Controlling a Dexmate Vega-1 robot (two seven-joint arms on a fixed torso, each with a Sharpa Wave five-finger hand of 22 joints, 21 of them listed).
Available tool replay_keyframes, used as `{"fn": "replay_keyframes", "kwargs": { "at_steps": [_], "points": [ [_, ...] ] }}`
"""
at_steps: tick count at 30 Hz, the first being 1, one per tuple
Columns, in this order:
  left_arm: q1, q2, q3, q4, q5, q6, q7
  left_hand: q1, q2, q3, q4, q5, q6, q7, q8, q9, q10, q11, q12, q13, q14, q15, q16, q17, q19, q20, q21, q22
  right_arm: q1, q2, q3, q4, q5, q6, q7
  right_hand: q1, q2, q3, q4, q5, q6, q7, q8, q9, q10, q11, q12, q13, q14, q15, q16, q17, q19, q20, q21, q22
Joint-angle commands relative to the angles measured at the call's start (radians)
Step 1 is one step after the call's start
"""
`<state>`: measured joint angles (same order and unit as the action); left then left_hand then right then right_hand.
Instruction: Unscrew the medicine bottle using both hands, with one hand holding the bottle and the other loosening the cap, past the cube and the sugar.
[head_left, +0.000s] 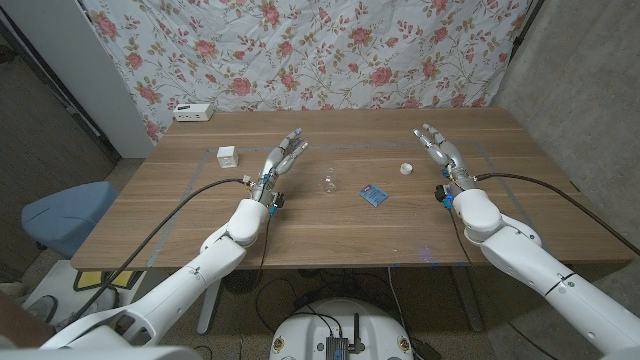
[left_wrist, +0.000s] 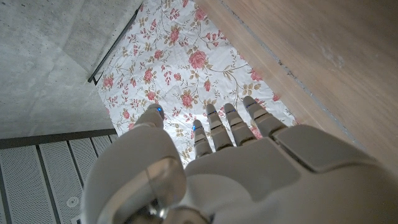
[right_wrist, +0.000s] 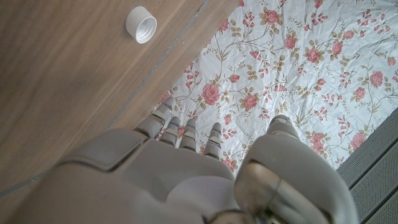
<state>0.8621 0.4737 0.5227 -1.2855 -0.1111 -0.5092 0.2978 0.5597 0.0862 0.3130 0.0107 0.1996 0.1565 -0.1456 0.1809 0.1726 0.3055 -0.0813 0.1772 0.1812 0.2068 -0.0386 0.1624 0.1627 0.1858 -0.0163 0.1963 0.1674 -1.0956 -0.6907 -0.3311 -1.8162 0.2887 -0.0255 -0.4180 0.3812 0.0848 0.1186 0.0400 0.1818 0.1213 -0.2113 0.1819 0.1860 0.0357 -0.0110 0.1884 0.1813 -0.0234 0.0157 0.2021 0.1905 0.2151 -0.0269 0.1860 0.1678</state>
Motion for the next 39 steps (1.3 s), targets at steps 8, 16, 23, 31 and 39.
{"fn": "replay_keyframes", "kwargs": {
  "at_steps": [8, 16, 23, 31, 39],
  "points": [
    [-0.016, -0.018, -0.026, 0.091, -0.089, -0.064, -0.071, -0.003, 0.012, 0.002, -0.022, -0.009, -0.027, 0.068, -0.005, -0.001, -0.045, 0.053, 0.004, -0.002, -0.036, 0.023, 0.006, 0.001, 0.011, -0.004, -0.003, 0.003, 0.039, 0.088, -0.012, 0.115, 0.041, 0.124, 0.016, -0.014, 0.008, -0.001, 0.003, 0.008, -0.006, -0.012, 0.005, 0.003, -0.005, 0.009, -0.001, -0.001, 0.003, -0.026, -0.002, 0.001, 0.004, -0.027, 0.002, -0.002],
    [-0.006, -0.010, -0.033, 0.069, -0.098, -0.034, -0.069, -0.012, 0.016, -0.002, -0.033, -0.010, -0.042, 0.173, -0.007, 0.000, -0.076, 0.085, 0.005, -0.002, -0.057, 0.050, 0.006, 0.002, 0.010, -0.009, -0.005, 0.003, 0.045, 0.118, 0.001, 0.173, 0.089, 0.196, 0.043, -0.029, 0.012, -0.002, -0.001, 0.010, -0.042, 0.123, -0.005, -0.004, -0.004, -0.001, -0.001, -0.002, 0.009, -0.044, -0.004, 0.000, 0.019, -0.054, 0.003, -0.003],
    [0.033, -0.029, -0.045, 0.026, -0.130, 0.002, -0.035, -0.018, 0.019, -0.004, -0.036, -0.011, -0.059, 0.195, -0.009, 0.000, -0.102, 0.104, 0.003, -0.002, -0.077, 0.069, 0.004, 0.002, 0.003, -0.012, -0.008, 0.003, 0.068, 0.133, 0.000, 0.228, 0.141, 0.227, 0.099, -0.042, 0.019, 0.001, -0.007, 0.011, -0.074, 0.155, -0.003, -0.007, -0.013, -0.009, -0.004, -0.003, 0.006, -0.054, -0.007, -0.001, 0.017, -0.062, -0.001, -0.003],
    [0.053, -0.034, -0.053, 0.002, -0.134, 0.021, -0.010, -0.030, 0.026, -0.006, -0.032, -0.011, -0.076, 0.206, -0.010, 0.000, -0.119, 0.112, 0.002, -0.002, -0.088, 0.073, 0.005, 0.003, -0.002, -0.014, -0.010, 0.003, 0.096, 0.160, -0.004, 0.299, 0.178, 0.290, 0.149, -0.045, 0.024, 0.004, -0.011, 0.011, -0.104, 0.207, -0.009, -0.008, -0.014, 0.004, -0.003, -0.003, 0.007, -0.059, -0.007, -0.001, 0.022, -0.072, 0.000, -0.003],
    [0.058, -0.053, -0.066, 0.020, -0.194, 0.001, -0.037, -0.044, 0.032, -0.009, -0.026, -0.012, -0.082, 0.205, -0.008, 0.000, -0.120, 0.112, 0.007, -0.002, -0.080, 0.082, 0.011, 0.005, 0.001, -0.007, -0.008, 0.003, 0.114, 0.198, -0.010, 0.370, 0.226, 0.364, 0.206, -0.062, 0.029, 0.000, -0.001, 0.011, -0.109, 0.212, -0.006, -0.008, -0.007, 0.008, -0.001, -0.002, 0.012, -0.056, -0.004, 0.002, 0.029, -0.072, 0.003, -0.003]
  ]
}}
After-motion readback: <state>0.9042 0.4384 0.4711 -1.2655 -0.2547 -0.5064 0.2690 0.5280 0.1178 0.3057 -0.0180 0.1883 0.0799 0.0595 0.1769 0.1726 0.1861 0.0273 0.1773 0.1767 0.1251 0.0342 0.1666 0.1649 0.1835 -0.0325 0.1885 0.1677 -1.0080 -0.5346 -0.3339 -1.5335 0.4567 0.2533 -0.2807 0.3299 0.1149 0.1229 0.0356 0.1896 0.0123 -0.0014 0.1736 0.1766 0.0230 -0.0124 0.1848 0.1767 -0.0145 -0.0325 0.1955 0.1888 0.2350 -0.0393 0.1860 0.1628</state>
